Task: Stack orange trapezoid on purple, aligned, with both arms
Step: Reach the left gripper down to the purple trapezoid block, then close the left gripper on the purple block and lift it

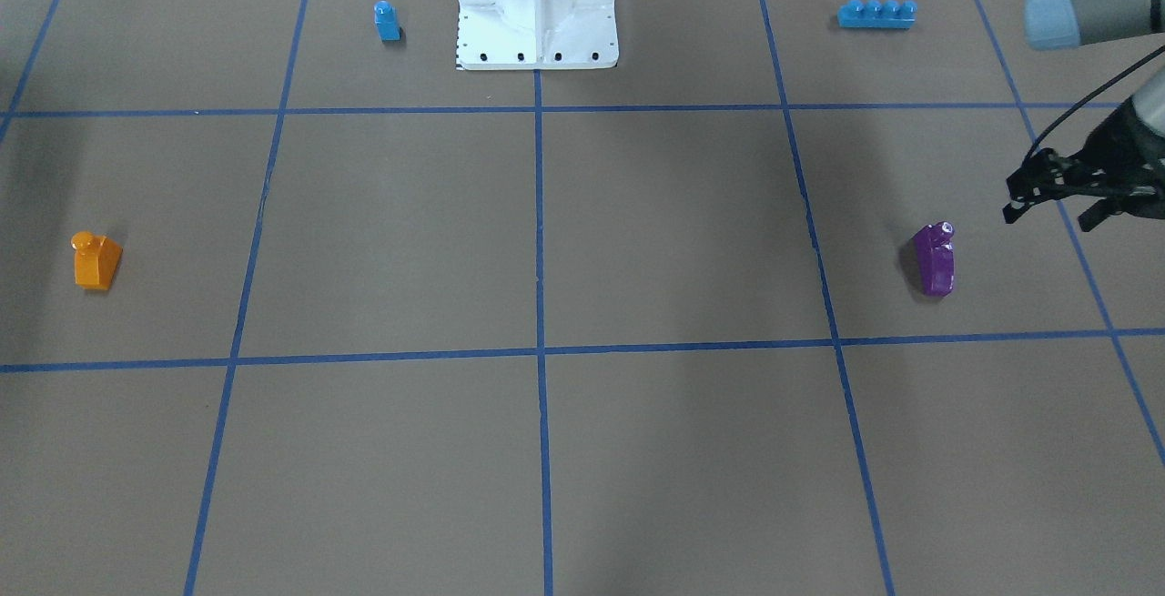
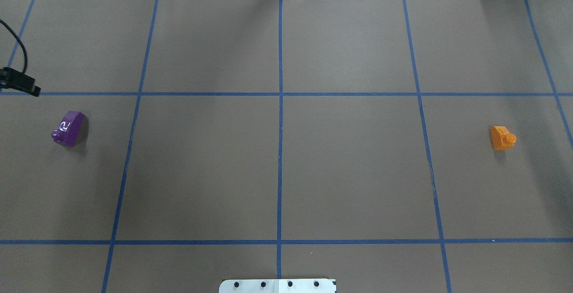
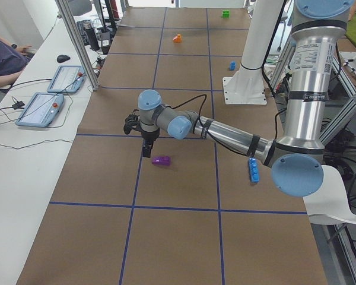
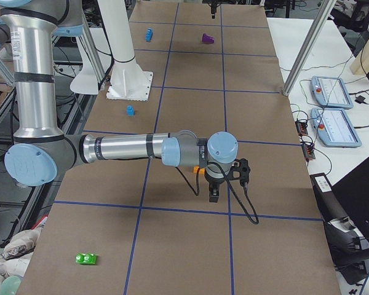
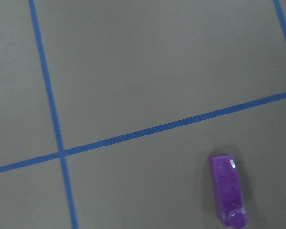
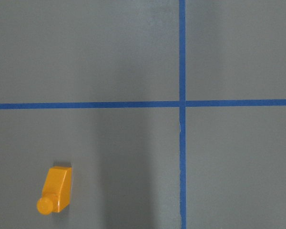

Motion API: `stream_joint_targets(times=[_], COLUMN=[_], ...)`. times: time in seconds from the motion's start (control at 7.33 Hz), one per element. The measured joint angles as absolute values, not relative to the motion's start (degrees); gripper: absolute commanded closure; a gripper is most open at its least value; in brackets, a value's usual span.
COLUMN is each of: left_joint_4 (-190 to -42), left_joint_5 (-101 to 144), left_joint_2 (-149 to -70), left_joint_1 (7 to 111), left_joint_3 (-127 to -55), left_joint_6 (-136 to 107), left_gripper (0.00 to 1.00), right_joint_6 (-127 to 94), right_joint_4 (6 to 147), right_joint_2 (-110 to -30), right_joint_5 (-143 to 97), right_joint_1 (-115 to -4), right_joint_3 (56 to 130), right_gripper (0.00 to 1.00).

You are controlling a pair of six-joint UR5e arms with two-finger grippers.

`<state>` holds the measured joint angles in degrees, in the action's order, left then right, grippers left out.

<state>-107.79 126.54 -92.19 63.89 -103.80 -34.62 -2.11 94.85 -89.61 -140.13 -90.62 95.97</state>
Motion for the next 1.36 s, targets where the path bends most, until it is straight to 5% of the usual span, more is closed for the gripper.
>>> stream_joint_targets(times=[0.82, 1.09, 1.23, 1.36], left_joint_4=[-122.3, -125.8, -126.1, -126.1], left_joint_5=[117.2, 117.7, 117.7, 117.7], left_joint_2=[-90.5, -90.5, -90.4, -90.3], left_joint_1=[52.8, 52.4, 52.4, 52.2], left_joint_3=[-93.7, -91.6, -91.6, -91.6], left_joint_6=[-44.0, -44.3, -44.6, -44.7], left_gripper=[0.01, 0.83, 1.0, 1.0], right_joint_6=[-2.2, -2.2, -2.2, -2.2], right_joint_4=[94.8, 94.8, 94.8, 94.8], right_joint_2=[-89.2, -89.0, -89.0, -89.0], right_joint_5=[-140.0, -140.0, -140.0, -140.0], right_joint_1=[-90.4, -90.4, -90.4, -90.4], right_joint_3=[95.9, 95.9, 95.9, 95.9], right_gripper=[0.0, 0.0, 0.0, 0.0])
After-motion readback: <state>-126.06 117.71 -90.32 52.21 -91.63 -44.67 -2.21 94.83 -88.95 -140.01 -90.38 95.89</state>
